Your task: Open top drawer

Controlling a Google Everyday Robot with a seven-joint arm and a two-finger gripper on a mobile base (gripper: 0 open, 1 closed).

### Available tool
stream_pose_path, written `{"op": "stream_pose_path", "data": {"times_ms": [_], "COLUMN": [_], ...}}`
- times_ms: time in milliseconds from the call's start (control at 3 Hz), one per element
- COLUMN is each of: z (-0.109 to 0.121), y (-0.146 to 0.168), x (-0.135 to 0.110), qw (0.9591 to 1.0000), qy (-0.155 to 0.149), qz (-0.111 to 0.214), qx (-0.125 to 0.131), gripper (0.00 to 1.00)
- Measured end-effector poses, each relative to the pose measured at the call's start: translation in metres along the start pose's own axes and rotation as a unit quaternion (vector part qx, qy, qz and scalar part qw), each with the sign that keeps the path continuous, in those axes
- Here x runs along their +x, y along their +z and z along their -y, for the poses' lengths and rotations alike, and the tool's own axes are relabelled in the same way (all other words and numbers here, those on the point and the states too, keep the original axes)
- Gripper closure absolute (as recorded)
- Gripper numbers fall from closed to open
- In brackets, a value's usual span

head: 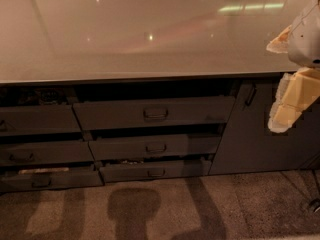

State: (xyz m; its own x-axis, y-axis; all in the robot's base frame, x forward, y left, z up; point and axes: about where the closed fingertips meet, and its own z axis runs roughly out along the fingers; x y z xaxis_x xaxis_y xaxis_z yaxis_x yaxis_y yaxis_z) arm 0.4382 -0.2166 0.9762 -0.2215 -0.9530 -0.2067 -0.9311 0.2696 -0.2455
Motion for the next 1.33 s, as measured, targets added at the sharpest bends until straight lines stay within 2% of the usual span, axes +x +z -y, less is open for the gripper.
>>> {"op": "stream_pose_path", "data": {"times_ms": [333,667,1000,1333], "z": [0.000,-0.011,-0.029,-0.028], "y": [0.000,0.064,0.136,0.139], "x": [0.000,-0.047,-0.100,-0.109], "qw": [1.0000,0.9966,0.9840,0.9836], "qy": [0.000,-0.045,-0.104,-0.112], "qz": [0.000,-0.020,-0.053,-0.050], "qx": [0.000,-0.066,-0.134,-0.133], "gripper": [0.00,0.00,0.00,0.00]}}
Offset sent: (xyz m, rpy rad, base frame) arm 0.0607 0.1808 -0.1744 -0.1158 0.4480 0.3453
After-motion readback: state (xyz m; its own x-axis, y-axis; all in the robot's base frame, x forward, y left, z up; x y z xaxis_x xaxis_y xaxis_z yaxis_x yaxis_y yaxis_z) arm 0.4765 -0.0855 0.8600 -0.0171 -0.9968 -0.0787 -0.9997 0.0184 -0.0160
